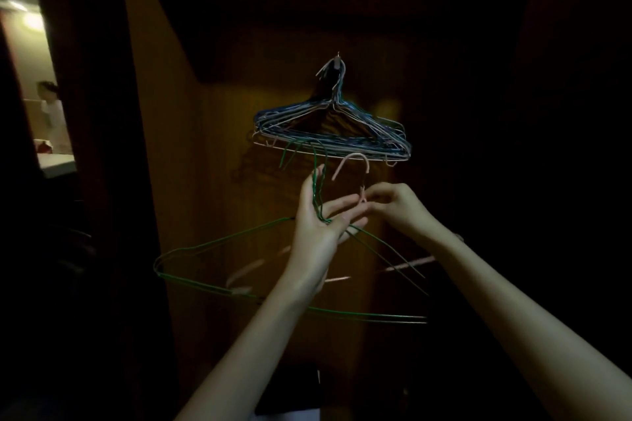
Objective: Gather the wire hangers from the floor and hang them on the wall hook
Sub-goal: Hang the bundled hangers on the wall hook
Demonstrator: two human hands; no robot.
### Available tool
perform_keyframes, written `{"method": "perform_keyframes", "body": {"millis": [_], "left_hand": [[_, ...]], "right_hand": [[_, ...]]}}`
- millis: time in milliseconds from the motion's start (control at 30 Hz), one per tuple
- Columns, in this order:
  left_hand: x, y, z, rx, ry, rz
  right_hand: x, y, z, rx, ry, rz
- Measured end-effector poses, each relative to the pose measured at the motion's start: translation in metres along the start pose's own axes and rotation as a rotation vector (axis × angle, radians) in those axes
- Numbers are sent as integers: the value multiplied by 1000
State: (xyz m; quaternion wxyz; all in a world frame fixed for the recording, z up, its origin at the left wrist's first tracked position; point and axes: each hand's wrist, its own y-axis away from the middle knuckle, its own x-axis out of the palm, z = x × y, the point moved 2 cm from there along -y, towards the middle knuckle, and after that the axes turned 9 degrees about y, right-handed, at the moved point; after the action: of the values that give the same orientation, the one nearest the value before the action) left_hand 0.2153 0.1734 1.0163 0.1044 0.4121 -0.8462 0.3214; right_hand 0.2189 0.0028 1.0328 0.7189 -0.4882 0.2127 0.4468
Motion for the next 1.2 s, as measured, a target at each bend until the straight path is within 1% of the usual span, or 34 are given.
{"method": "perform_keyframes", "body": {"millis": [100,200,300,500,567,667,733,867,933,1067,1200], "left_hand": [[4,5,1,4,-11,-10],[5,3,4,-8,-26,-20],[5,-6,9,-32,-14,-24],[-2,-40,15,4,18,-14],[-8,-53,14,28,28,-12],[-21,-78,9,54,49,-30],[-28,-95,9,54,45,-11],[-37,-119,17,48,25,75],[-39,-132,18,46,25,81],[-43,-158,14,76,37,95],[-47,-188,8,142,-16,100]], "right_hand": [[-7,13,9,8,-257,0],[-13,15,17,20,-355,-91],[-18,8,24,8,-349,-155],[-18,-16,23,-20,-199,-140],[-17,-22,12,5,-160,-136],[-13,-27,-8,102,-94,-143],[-11,-30,-17,140,-106,-181],[-1,-39,-25,129,-115,-342],[3,-47,-27,134,-116,-399],[-1,-78,-32,104,-79,-454],[-9,-119,-36,75,-87,-524]]}}
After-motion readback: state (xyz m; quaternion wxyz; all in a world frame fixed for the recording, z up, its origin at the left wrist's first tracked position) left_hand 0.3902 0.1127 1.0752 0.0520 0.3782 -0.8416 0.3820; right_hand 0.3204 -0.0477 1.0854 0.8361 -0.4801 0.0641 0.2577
